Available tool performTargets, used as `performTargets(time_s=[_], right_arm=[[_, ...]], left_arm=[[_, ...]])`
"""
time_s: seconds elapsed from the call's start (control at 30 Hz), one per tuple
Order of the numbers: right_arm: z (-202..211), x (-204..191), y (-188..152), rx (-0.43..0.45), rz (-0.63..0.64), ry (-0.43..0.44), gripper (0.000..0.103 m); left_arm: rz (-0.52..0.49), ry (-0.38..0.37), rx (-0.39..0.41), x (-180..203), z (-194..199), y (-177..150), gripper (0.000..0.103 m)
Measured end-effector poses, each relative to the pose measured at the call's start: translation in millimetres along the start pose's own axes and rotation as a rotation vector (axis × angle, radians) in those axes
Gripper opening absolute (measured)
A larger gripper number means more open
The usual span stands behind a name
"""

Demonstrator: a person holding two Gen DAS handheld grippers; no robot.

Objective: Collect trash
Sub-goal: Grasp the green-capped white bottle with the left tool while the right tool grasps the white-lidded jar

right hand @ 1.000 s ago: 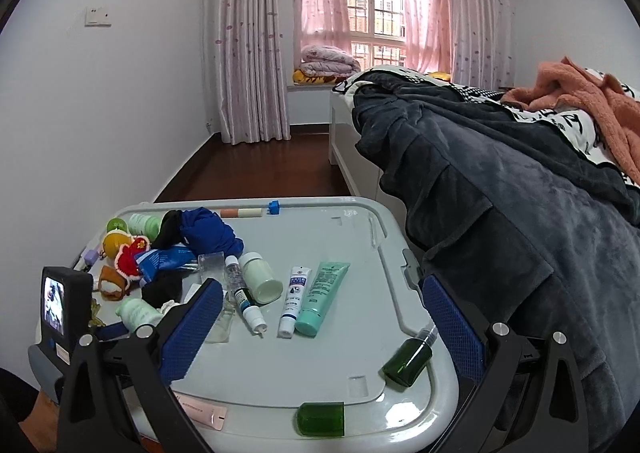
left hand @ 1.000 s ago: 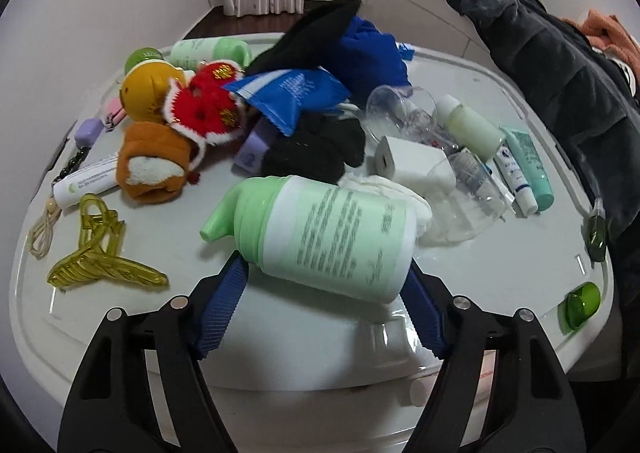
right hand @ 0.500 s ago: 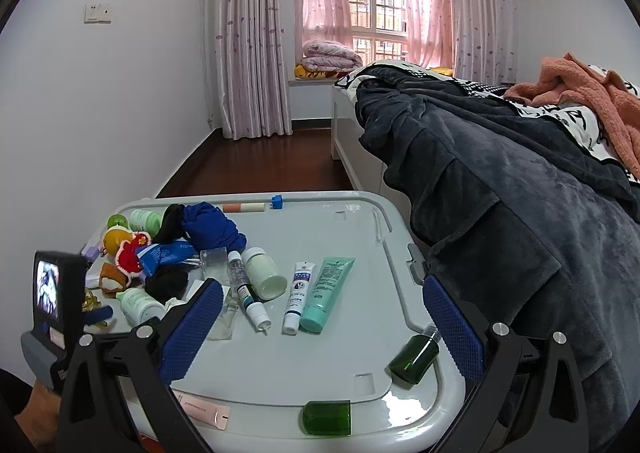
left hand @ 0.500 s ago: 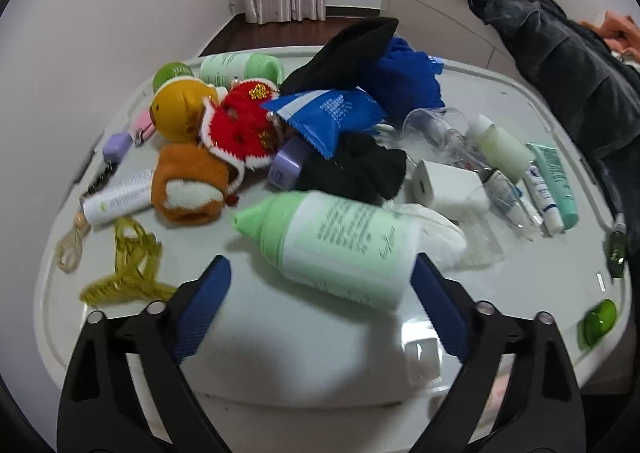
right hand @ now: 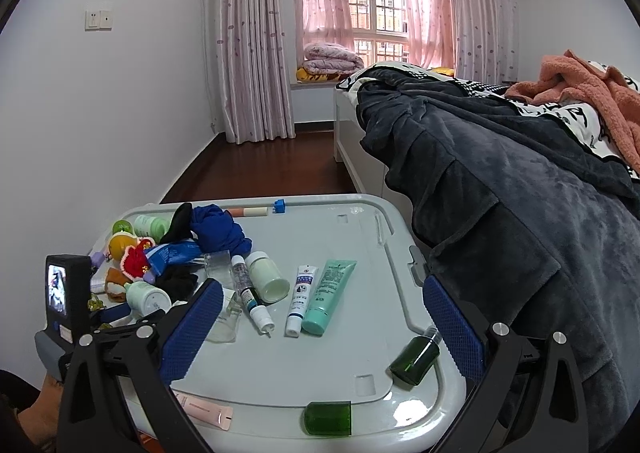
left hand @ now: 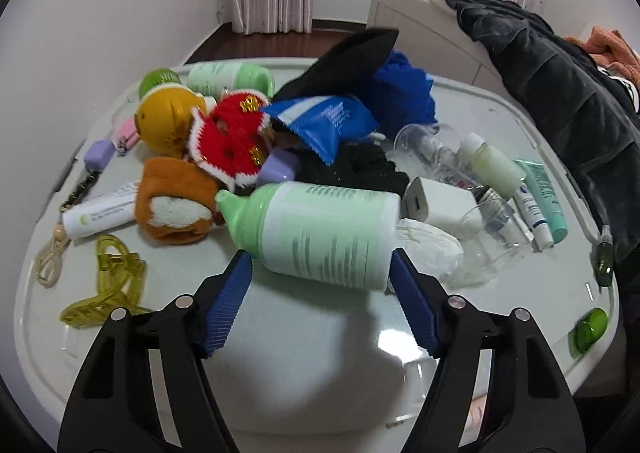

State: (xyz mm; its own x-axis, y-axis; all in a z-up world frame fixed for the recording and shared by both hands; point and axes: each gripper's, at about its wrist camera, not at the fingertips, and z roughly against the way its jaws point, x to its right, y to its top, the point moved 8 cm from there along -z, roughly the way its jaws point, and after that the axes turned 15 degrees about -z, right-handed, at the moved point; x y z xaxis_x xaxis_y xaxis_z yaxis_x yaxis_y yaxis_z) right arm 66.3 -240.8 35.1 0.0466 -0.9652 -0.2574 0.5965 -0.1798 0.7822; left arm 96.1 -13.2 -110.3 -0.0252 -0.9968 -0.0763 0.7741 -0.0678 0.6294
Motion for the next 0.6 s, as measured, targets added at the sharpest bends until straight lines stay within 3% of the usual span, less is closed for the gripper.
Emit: performTargets(time_s=[0.03, 0.07, 0.17, 0.2, 0.23, 0.27, 0.33, 0.43, 0.6], right_arm=[[0.3, 0.1, 0.1, 0.001, 0.001, 0.001, 0.099], [0.2, -0.1, -0.1, 0.0, 0.001, 0.002, 0.099], [-0.7, 1.0, -1.1, -0.004, 0.001, -0.002, 0.099], [-1.1, 1.4, -1.2, -0.004, 0.002, -0.006, 0.099], [-1.9, 2.0, -1.4, -0.005, 0.002, -0.011, 0.099], [-2.2, 2.4, -1.5, -0.005, 0.001, -0.013, 0.099], [-3.0, 2.4, -1.8, -0.008, -0.002, -0.014, 0.099], [-4.2, 1.7, -1.8, -0.009, 0.001, -0.016, 0.099], [-5.7, -1.0, -1.9, -0.015, 0.006, -0.009, 0.099]], left_arm=[[-0.005, -0.011, 0.004, 1.0, 3.0, 0.8, 0.035], [-0.015, -0.027, 0.001, 3.2, 5.4, 1.1, 0.019], [-0.028, -0.023, -0.032, -0.1, 0.8, -2.3, 0.02], [-0.009, -0.025, -0.041, -2.3, -1.9, -4.0, 0.021], [0.01, -0.036, -0.05, -3.9, -3.6, -5.6, 0.032], [0.039, -0.046, -0.069, -5.8, -6.6, -7.0, 0.055], [0.1, -0.023, -0.089, -14.0, -4.4, -7.6, 0.076], [0.181, -0.032, -0.052, -21.3, 7.5, 0.0, 0.083], [0.408, -0.016, -0.144, -33.2, -9.8, 2.2, 0.084]])
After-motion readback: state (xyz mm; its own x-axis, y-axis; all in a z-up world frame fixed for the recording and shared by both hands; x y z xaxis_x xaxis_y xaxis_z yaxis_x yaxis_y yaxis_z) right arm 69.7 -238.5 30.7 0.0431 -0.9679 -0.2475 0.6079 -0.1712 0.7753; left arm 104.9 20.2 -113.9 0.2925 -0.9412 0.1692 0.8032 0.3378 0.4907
